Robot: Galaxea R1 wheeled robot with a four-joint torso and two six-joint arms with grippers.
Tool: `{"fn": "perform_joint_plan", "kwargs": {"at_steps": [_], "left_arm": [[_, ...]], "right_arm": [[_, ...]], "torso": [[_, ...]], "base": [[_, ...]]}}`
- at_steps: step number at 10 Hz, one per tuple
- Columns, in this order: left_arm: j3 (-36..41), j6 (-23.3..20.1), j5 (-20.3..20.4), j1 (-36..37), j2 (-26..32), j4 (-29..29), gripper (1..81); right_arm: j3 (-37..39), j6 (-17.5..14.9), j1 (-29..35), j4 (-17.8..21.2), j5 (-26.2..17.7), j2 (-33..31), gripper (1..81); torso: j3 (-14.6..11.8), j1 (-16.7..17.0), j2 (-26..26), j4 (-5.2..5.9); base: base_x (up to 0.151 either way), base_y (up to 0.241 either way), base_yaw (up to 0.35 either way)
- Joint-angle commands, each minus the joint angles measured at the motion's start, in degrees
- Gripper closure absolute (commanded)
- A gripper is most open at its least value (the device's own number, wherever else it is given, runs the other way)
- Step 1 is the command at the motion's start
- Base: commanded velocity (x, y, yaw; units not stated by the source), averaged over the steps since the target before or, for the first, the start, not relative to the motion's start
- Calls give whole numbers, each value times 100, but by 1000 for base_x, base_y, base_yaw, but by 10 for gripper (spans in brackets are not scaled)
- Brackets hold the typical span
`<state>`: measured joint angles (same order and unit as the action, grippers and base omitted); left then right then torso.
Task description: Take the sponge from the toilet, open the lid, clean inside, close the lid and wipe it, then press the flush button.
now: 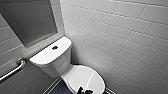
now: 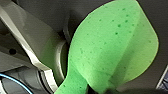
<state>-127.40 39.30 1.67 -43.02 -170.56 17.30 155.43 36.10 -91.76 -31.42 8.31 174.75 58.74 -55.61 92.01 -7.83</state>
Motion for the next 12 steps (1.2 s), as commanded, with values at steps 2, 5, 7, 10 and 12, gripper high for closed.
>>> {"fn": "perform_joint_plan", "kwargs": {"at_steps": [2, 5, 7, 10, 12], "left_arm": [[444, -37, 396, 1037, -102, -121, 10], [269, -37, 352, 966, -172, -165, 10], [286, -45, 334, 861, -172, -183, 10], [427, -54, 334, 843, -128, -183, 10], [497, -63, 325, 826, -119, -192, 10]], "right_arm": [[-5, 11, 12, -5, -242, 36, 811], [-5, 11, 21, -14, -234, 36, 811], [-5, 11, 21, -23, -234, 36, 811], [-14, 11, 47, -40, -234, 45, 811], [-14, 11, 47, -40, -234, 45, 811]], "torso": [[0, 0, 0, 0], [0, 0, 0, 0], [0, 0, 0, 0], [0, 0, 0, 0], [0, 0, 0, 0]], "base": [[0, 0, 0], [0, 0, 0], [0, 0, 0], [0, 0, 0], [0, 0, 0]]}}
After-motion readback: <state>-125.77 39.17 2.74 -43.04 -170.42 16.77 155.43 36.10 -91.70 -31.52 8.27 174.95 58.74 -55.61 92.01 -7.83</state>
